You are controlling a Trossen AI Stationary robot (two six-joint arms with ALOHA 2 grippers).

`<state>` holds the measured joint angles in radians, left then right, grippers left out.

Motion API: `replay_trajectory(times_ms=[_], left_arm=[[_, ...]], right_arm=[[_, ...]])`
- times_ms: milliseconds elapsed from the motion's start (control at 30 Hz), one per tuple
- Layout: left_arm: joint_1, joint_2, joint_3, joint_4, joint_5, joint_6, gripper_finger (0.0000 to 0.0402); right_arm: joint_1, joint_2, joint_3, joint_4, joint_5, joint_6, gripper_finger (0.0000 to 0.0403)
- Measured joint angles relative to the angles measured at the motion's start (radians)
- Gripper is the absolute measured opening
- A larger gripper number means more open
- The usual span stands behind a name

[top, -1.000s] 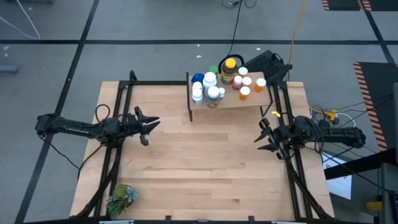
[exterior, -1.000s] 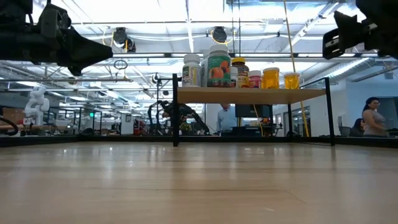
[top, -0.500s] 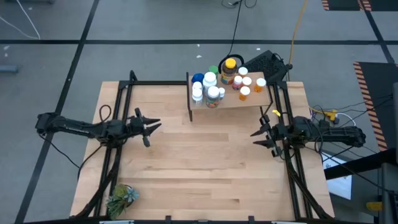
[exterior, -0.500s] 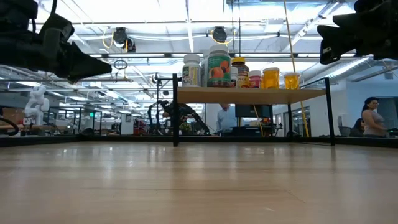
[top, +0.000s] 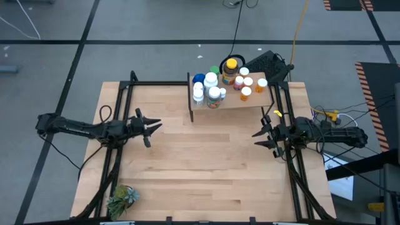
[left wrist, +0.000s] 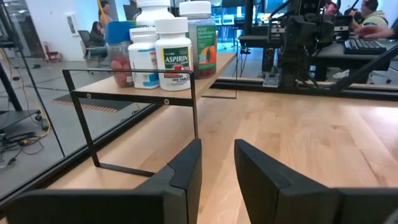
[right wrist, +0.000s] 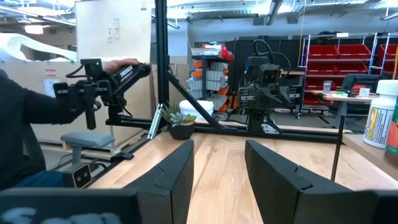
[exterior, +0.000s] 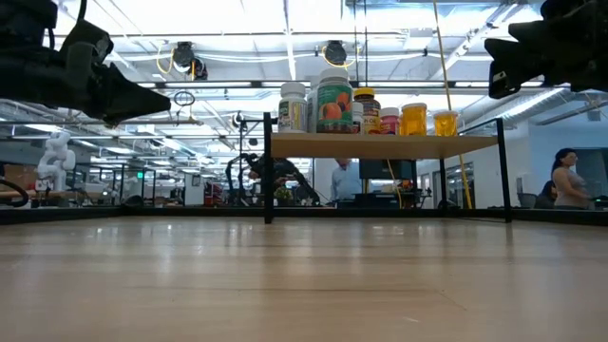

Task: Pick and place medicine bottles onto shelf by color
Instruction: Return to Home Position

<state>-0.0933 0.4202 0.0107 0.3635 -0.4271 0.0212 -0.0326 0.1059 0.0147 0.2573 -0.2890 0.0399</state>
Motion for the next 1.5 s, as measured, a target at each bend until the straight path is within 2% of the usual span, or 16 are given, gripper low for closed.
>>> replay_trajectory(times_ms=[133, 267, 467, 633, 833, 1500], left_arm=[[-0.001, -0.036, 0.000, -0.002, 0.000, 0.000, 0.0097], [-0.002, -0.121, 0.000, -0.003, 0.000, 0.000, 0.0097], [-0.002, -0.412, 0.000, -0.025, -0.001, 0.000, 0.0097], [0.003, -0.418, 0.002, 0.207, -0.010, 0.000, 0.0097], [-0.003, -0.418, 0.001, 0.298, -0.019, 0.000, 0.0097], [0.003, -0.418, -0.001, 0.268, -0.019, 0.000, 0.0097]], right_arm=[[0.000, -0.001, -0.001, -0.002, 0.000, 0.000, 0.0137], [0.000, -0.093, -0.001, -0.028, 0.000, 0.000, 0.0137], [0.000, -0.106, -0.001, 0.073, 0.001, 0.001, 0.0137], [0.000, -0.106, -0.001, 0.099, -0.002, 0.001, 0.0137], [0.001, -0.105, -0.001, 0.099, -0.002, 0.000, 0.0137], [0.001, -0.106, -0.001, 0.111, -0.001, 0.000, 0.0137]])
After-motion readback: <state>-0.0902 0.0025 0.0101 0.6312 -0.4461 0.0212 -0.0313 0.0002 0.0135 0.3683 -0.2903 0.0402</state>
